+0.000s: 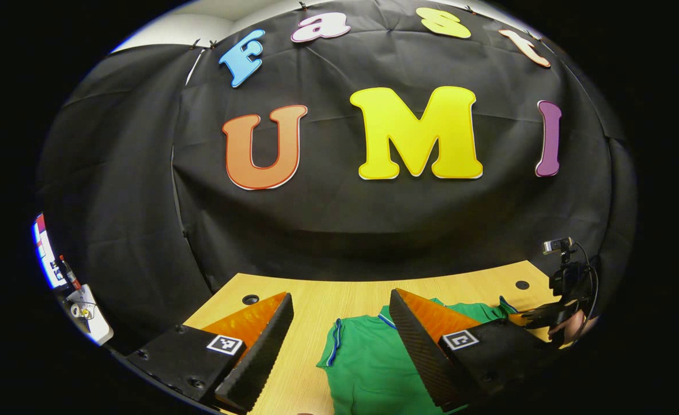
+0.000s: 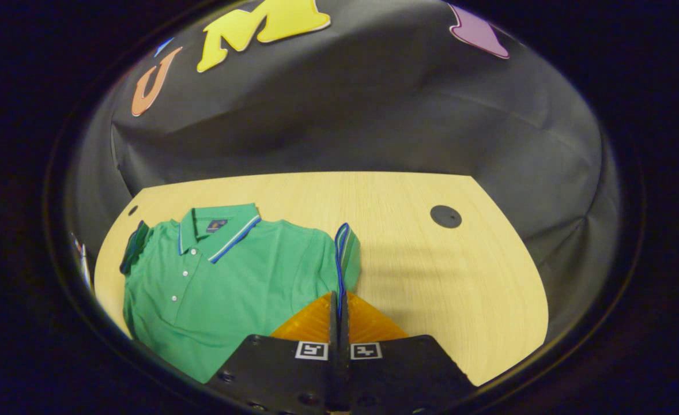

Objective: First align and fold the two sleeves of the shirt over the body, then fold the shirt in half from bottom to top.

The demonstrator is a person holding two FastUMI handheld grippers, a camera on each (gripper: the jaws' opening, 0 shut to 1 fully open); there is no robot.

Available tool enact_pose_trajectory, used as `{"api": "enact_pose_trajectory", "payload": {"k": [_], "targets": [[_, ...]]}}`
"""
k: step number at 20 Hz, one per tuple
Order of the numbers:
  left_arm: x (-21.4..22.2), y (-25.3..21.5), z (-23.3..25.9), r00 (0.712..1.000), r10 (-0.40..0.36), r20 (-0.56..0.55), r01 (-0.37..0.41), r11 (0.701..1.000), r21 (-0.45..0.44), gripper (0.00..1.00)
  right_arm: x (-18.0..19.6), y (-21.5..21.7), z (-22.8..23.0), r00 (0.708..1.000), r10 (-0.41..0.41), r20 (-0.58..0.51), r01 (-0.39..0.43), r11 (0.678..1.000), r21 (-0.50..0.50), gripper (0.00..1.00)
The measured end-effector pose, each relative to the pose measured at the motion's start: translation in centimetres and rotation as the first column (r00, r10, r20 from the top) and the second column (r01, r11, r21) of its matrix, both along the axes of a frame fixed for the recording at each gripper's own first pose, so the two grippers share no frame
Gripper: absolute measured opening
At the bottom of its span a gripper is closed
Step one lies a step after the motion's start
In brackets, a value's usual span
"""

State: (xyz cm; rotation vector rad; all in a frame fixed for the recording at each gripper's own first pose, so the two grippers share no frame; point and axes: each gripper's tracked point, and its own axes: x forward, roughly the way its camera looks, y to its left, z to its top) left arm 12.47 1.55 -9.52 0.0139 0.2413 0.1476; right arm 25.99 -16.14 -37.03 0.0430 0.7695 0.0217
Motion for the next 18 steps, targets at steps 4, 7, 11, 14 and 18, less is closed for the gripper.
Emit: {"api": "enact_pose_trajectory", "payload": {"k": [4, 7, 11, 14, 18], "targets": [[-0.6, 0.2, 0.5, 1.000, -0.002, 0.012, 0.002, 1.000, 0.000, 1.00, 0.2, 2.6, 3.4, 0.999, 0.006, 0.045, -0.007, 1.000, 0.026, 0.00], [-1.7, 1.0, 0.8, 1.000, 0.017, 0.016, -0.017, 1.000, -0.008, 1.00, 0.4, 6.6, 5.4, 0.997, 0.042, 0.063, -0.044, 0.998, 0.039, 0.00], [-3.2, 2.6, 1.1, 0.998, 0.053, 0.018, -0.053, 0.999, -0.012, 1.00, 0.9, 13.0, 5.5, 0.995, 0.081, 0.060, -0.085, 0.994, 0.072, 0.00], [-4.2, 3.7, 1.1, 0.997, 0.075, 0.013, -0.075, 0.997, -0.011, 1.00, 1.5, 15.9, 3.8, 0.996, 0.082, 0.020, -0.083, 0.994, 0.074, 0.00], [-4.7, 4.7, 0.9, 0.997, 0.082, 0.003, -0.082, 0.996, -0.017, 1.00, 0.7, 19.6, 3.6, 0.995, 0.104, -0.002, -0.103, 0.982, 0.158, 0.23]]}}
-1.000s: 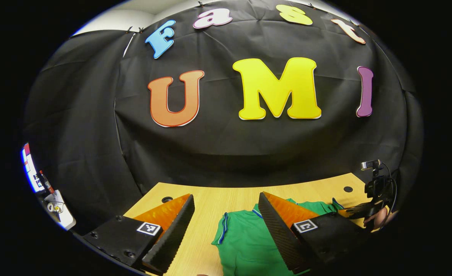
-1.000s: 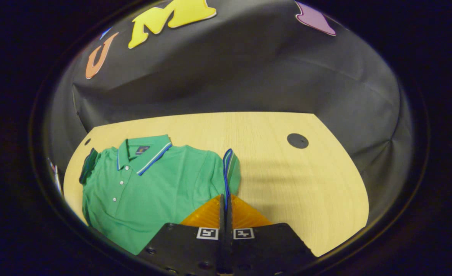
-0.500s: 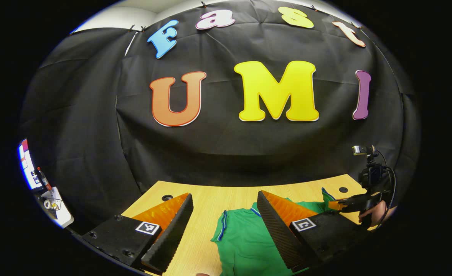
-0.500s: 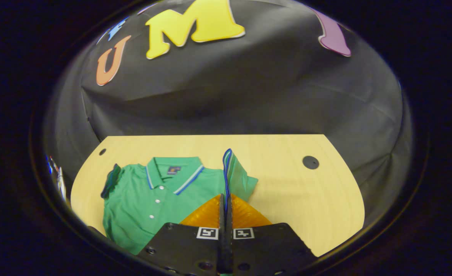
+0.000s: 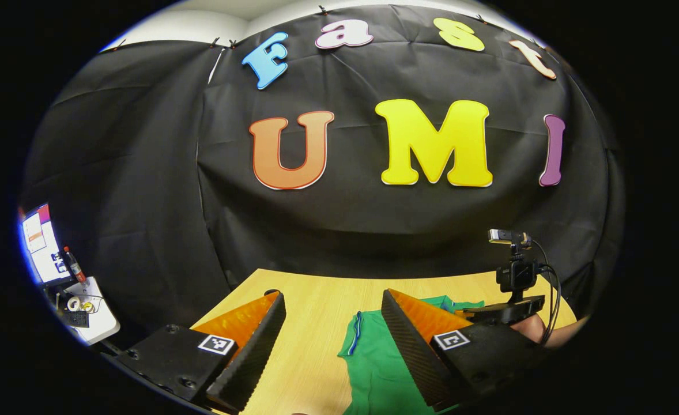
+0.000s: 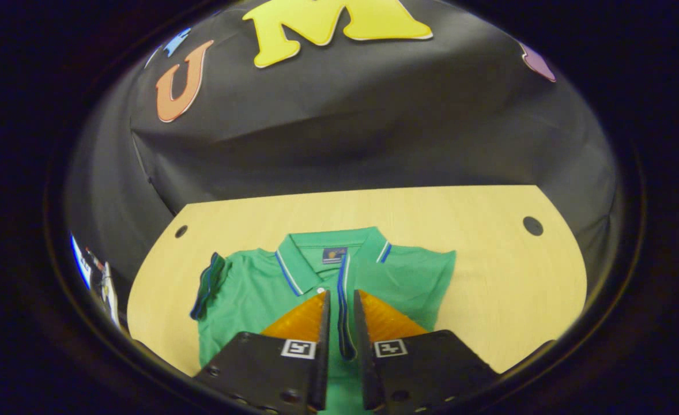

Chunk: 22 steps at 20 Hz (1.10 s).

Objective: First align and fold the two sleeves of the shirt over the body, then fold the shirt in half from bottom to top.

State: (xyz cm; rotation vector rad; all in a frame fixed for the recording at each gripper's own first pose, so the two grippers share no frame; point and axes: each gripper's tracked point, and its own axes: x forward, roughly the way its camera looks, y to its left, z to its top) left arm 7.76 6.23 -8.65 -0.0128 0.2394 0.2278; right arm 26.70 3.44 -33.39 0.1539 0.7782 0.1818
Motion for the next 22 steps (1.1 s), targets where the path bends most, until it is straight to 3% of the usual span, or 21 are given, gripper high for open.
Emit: {"api": "enact_pose_trajectory", "payload": {"k": [1, 4, 5, 7, 8, 9, 14, 19, 22], "targets": [[0.0, 0.3, -0.5, 1.000, 0.000, -0.006, 0.000, 1.000, -0.005, 1.00, -0.3, 0.4, 0.5, 1.000, 0.010, 0.010, -0.010, 1.000, 0.003, 0.34], [0.5, 0.4, -1.4, 1.000, -0.016, -0.020, 0.015, 0.999, -0.030, 1.00, -1.0, -0.1, 3.4, 0.996, 0.010, 0.086, -0.007, 0.999, -0.034, 0.92], [0.9, 0.5, -1.8, 0.999, -0.024, -0.025, 0.023, 0.999, -0.036, 1.00, -1.5, -0.5, 4.9, 0.993, 0.004, 0.118, 0.001, 0.999, -0.045, 0.98], [1.7, -0.2, -3.2, 0.997, -0.063, -0.049, 0.060, 0.997, -0.058, 1.00, -2.3, -1.1, 8.0, 0.983, 0.005, 0.186, 0.008, 0.998, -0.065, 0.96], [2.3, -0.4, -4.1, 0.994, -0.088, -0.063, 0.084, 0.994, -0.072, 1.00, -2.9, -1.4, 9.4, 0.976, 0.012, 0.218, 0.006, 0.997, -0.083, 0.91], [2.8, -0.5, -4.9, 0.991, -0.104, -0.079, 0.097, 0.992, -0.084, 1.00, -3.7, -1.8, 10.8, 0.969, 0.021, 0.247, 0.004, 0.995, -0.101, 0.96], [6.3, -0.9, -10.7, 0.969, -0.179, -0.173, 0.154, 0.976, -0.151, 1.00, -8.3, -2.2, 15.7, 0.951, 0.044, 0.306, -0.009, 0.993, -0.115, 0.96], [9.9, -0.7, -17.2, 0.936, -0.223, -0.272, 0.170, 0.964, -0.204, 1.00, -11.5, -5.0, 17.3, 0.947, 0.025, 0.320, 0.032, 0.985, -0.170, 0.92], [11.3, -0.5, -20.5, 0.913, -0.242, -0.329, 0.179, 0.961, -0.211, 1.00, -12.8, -6.6, 17.2, 0.953, 0.001, 0.304, 0.058, 0.981, -0.185, 0.96]]}}
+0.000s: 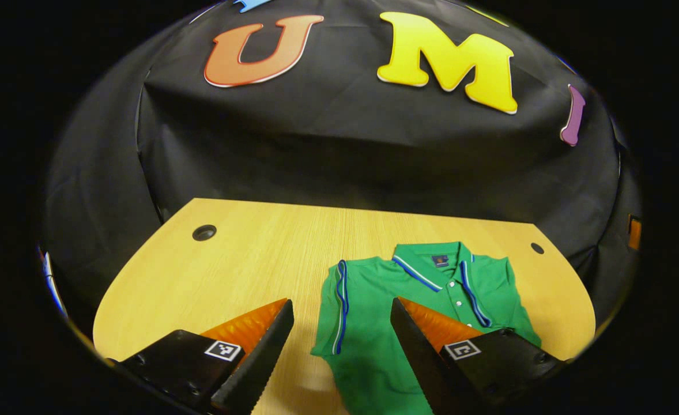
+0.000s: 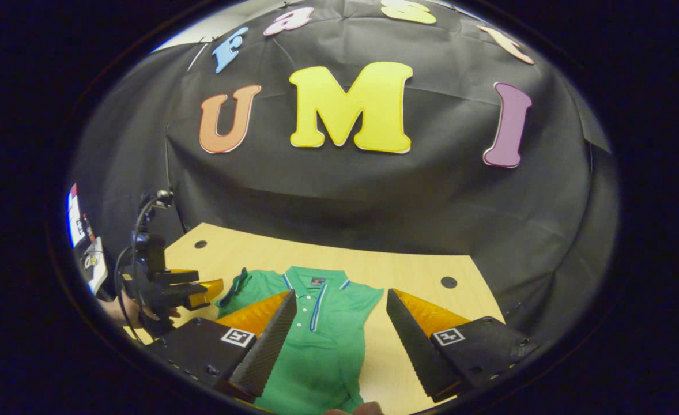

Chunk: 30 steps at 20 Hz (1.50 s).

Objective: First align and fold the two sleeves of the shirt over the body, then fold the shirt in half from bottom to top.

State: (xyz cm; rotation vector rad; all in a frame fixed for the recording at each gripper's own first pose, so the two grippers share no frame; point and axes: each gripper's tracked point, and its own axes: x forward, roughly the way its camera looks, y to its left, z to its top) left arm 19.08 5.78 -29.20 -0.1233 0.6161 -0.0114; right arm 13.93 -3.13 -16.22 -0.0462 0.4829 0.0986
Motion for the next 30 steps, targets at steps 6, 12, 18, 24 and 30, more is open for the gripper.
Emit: {"api": "enact_pose_trajectory", "payload": {"k": [6, 12, 18, 24, 30], "targets": [[2.8, 0.2, -5.8, 0.997, -0.033, -0.074, 0.036, 0.999, 0.032, 1.00, -1.2, -1.0, -2.9, 0.995, -0.012, -0.096, 0.011, 1.000, -0.011, 0.96], [3.8, 0.8, -7.4, 0.992, -0.056, -0.113, 0.059, 0.998, 0.032, 0.82, -0.7, -1.3, -4.5, 0.986, -0.040, -0.160, 0.048, 0.998, 0.050, 0.93], [4.6, 0.6, -6.4, 0.991, -0.092, -0.097, 0.094, 0.995, 0.017, 0.10, 0.2, -1.4, -5.7, 0.982, -0.043, -0.182, 0.056, 0.996, 0.063, 0.96], [5.0, -0.4, -0.6, 0.996, -0.089, -0.019, 0.090, 0.995, 0.037, 0.06, -0.1, -1.9, -5.1, 0.983, -0.076, -0.165, 0.091, 0.993, 0.081, 0.96], [4.5, -4.9, 1.3, 0.997, -0.060, -0.055, 0.062, 0.998, 0.028, 0.06, -1.9, -3.4, -3.6, 0.985, -0.098, -0.140, 0.111, 0.990, 0.092, 0.96]]}}
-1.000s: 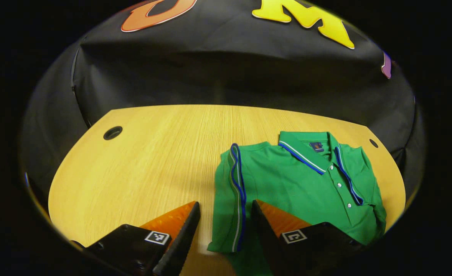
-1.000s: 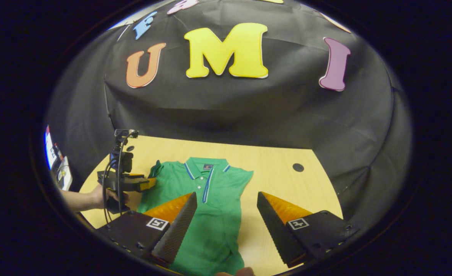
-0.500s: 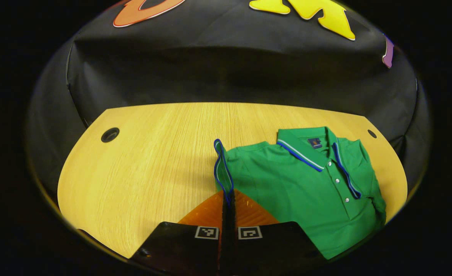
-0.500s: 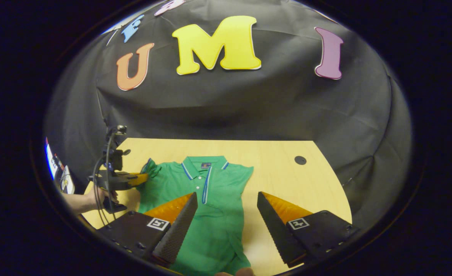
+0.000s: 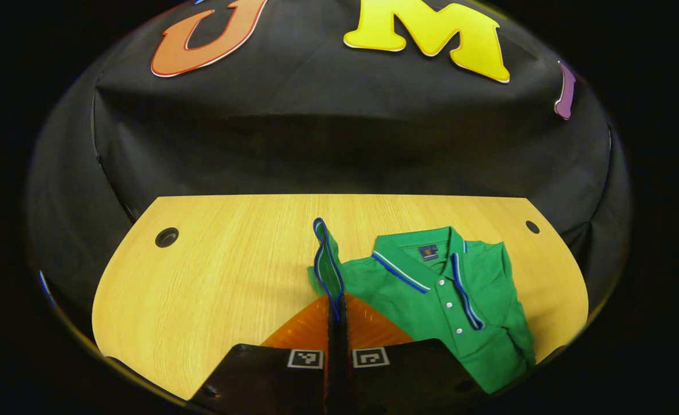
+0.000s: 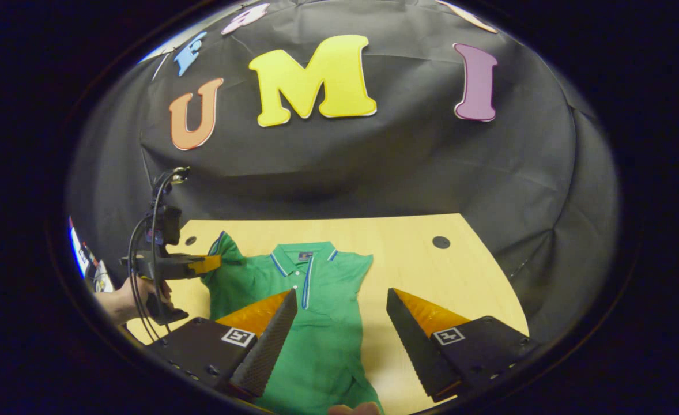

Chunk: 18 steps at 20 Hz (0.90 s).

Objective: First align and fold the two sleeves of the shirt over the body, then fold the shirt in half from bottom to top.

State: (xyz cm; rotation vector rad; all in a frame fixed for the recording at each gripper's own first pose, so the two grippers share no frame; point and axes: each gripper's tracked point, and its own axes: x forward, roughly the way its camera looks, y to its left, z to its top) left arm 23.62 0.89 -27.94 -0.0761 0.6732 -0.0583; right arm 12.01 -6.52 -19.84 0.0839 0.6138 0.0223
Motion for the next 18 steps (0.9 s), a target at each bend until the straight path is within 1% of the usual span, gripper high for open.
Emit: {"api": "enact_pose_trajectory", "payload": {"k": [4, 8, 9, 10, 11, 12, 13, 16, 18], "targets": [[0.8, -5.0, 0.0, 0.999, -0.040, -0.004, 0.040, 0.999, -0.009, 0.06, -2.1, -2.1, 0.1, 0.999, -0.039, -0.004, 0.039, 0.999, -0.003, 0.96], [1.5, -8.7, -0.9, 0.999, -0.052, -0.012, 0.052, 0.999, -0.002, 0.06, -3.5, -4.4, 0.3, 0.997, -0.072, -0.010, 0.071, 0.997, -0.010, 0.96], [1.7, -9.4, -1.0, 0.998, -0.054, -0.010, 0.054, 0.999, -0.001, 0.08, -3.7, -4.9, 0.2, 0.997, -0.078, -0.011, 0.078, 0.997, -0.009, 0.96], [1.7, -9.9, -1.0, 0.998, -0.057, -0.008, 0.057, 0.998, 0.000, 0.13, -3.8, -5.3, 0.1, 0.996, -0.083, -0.016, 0.083, 0.997, -0.007, 0.96], [1.5, -10.4, -0.9, 0.998, -0.059, -0.004, 0.059, 0.998, -0.013, 0.22, -3.9, -5.4, -0.1, 0.996, -0.087, -0.021, 0.087, 0.996, -0.009, 0.96], [1.3, -10.5, -0.4, 0.999, -0.050, 0.007, 0.050, 0.999, -0.017, 0.28, -3.8, -5.5, -0.1, 0.996, -0.090, -0.021, 0.090, 0.996, -0.014, 0.96], [1.4, -10.4, 0.1, 0.999, -0.040, 0.022, 0.041, 0.999, -0.013, 0.49, -3.6, -5.8, -0.4, 0.996, -0.089, -0.017, 0.089, 0.996, -0.013, 0.96], [0.6, -9.8, 2.0, 0.998, -0.018, 0.058, 0.018, 1.000, -0.003, 1.00, -3.5, -5.8, 0.1, 0.997, -0.077, 0.001, 0.077, 0.997, -0.004, 0.96], [-0.6, -9.1, 3.8, 0.996, -0.011, 0.094, 0.011, 1.000, 0.001, 1.00, -3.6, -4.6, 1.3, 0.998, -0.048, 0.031, 0.048, 0.999, 0.015, 0.96]]}}
